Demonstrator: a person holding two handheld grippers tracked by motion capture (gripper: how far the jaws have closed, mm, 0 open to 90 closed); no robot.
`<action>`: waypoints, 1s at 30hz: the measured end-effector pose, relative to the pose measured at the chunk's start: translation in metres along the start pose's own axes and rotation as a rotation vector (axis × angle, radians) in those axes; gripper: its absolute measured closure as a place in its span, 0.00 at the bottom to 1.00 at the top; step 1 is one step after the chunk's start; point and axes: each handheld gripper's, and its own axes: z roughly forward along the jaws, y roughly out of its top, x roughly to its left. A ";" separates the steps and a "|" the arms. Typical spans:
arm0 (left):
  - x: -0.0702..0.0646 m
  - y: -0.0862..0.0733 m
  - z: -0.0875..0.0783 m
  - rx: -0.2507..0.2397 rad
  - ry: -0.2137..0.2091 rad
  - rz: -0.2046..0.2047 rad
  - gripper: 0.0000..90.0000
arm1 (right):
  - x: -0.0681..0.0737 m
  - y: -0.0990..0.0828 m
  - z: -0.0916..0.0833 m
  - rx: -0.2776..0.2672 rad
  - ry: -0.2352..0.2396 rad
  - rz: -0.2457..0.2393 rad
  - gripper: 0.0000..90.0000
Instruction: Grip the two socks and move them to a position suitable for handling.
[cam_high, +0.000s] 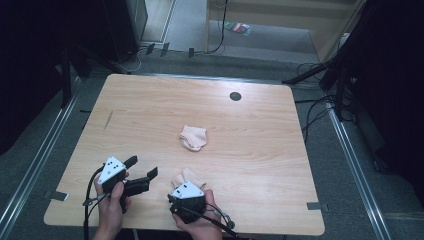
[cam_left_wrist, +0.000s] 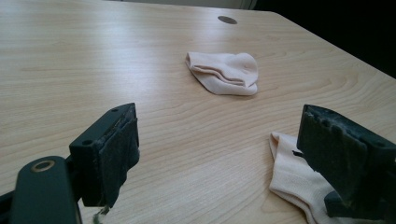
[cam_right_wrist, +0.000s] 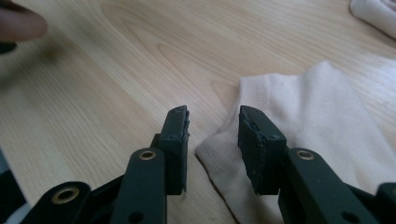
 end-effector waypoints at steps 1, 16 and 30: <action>0.000 0.000 0.000 0.001 0.000 0.000 0.15 | 0.000 -0.001 0.001 0.003 -0.004 -0.008 0.71; -0.005 -0.001 0.003 0.011 -0.008 0.014 0.15 | -0.015 0.008 -0.025 -0.119 -0.039 0.082 0.95; -0.031 -0.006 0.020 0.069 -0.134 0.058 0.15 | -0.087 0.018 -0.063 -0.259 0.025 0.389 0.95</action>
